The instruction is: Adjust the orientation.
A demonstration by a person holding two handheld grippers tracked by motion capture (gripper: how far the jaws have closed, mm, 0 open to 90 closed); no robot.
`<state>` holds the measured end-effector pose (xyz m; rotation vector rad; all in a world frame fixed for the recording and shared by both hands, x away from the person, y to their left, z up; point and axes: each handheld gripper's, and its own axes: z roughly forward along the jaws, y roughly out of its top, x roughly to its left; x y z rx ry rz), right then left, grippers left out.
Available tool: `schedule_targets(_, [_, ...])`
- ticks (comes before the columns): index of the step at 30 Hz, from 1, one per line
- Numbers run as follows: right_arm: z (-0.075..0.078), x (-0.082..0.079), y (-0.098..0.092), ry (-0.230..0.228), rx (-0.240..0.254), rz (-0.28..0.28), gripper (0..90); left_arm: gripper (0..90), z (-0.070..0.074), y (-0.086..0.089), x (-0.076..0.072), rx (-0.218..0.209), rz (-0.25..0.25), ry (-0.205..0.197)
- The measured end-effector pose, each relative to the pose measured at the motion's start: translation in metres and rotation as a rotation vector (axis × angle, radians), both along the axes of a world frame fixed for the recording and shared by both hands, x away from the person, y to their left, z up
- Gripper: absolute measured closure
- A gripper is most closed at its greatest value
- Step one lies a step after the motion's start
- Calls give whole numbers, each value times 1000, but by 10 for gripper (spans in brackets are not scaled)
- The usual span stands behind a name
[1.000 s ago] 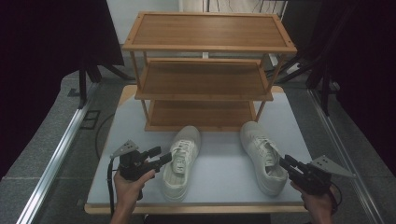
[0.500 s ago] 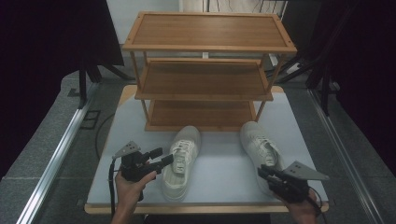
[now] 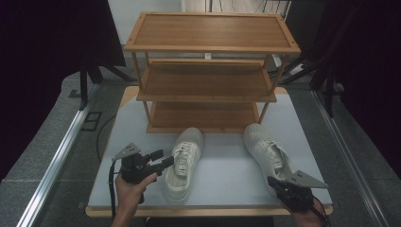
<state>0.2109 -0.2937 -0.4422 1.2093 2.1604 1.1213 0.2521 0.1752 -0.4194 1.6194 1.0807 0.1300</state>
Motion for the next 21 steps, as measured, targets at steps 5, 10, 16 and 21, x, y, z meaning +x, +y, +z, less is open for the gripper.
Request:
schedule_targets(5, [0,0,-5,1,1,3,894,379,0,2,0,-3,4,-3])
schedule_targets(10, [-1,0,-2,1,-10,16,863,380,1,3,0,-8,10,-4])
schedule_targets(16, [16,-2,-2,-74,79,57,711,379,7,4,-2,-22,4,-15])
schedule_targets(21, [39,11,-17,-135,142,22,600,381,13,6,-2,-22,16,-23])
